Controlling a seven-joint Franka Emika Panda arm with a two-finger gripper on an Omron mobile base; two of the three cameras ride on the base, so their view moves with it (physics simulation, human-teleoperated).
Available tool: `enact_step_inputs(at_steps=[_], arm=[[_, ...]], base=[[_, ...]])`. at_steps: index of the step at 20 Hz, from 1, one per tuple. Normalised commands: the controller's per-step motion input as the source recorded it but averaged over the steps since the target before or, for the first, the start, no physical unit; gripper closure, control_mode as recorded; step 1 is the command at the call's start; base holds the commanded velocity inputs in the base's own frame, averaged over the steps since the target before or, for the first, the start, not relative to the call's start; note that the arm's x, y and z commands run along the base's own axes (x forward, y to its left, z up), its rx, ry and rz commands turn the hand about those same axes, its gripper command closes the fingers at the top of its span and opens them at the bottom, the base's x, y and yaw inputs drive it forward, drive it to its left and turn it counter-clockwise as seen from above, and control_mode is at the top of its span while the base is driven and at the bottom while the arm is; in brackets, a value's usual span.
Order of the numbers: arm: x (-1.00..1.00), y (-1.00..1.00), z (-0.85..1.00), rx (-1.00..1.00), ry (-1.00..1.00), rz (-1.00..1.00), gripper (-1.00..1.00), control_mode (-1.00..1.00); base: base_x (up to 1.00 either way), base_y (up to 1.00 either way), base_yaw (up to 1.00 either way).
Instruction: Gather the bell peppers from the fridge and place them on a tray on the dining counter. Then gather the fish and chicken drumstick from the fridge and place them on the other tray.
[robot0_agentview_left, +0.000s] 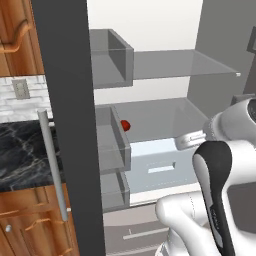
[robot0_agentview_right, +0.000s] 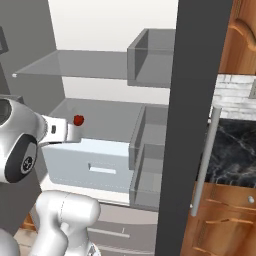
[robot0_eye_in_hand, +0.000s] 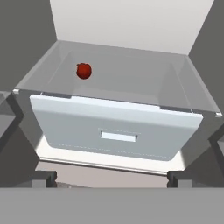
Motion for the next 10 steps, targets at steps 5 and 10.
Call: enact_step_inputs(at_steps=[5,10], arm=[[0.55,0.0,-0.04,0.03,0.07,0.04,-1.0,-1.0],[0.44,0.1,-0.11,0.01,0.0,0.04,-1.0,-1.0]], base=[[0.0,0.0,0.0],[0.0,0.0,0.0]])
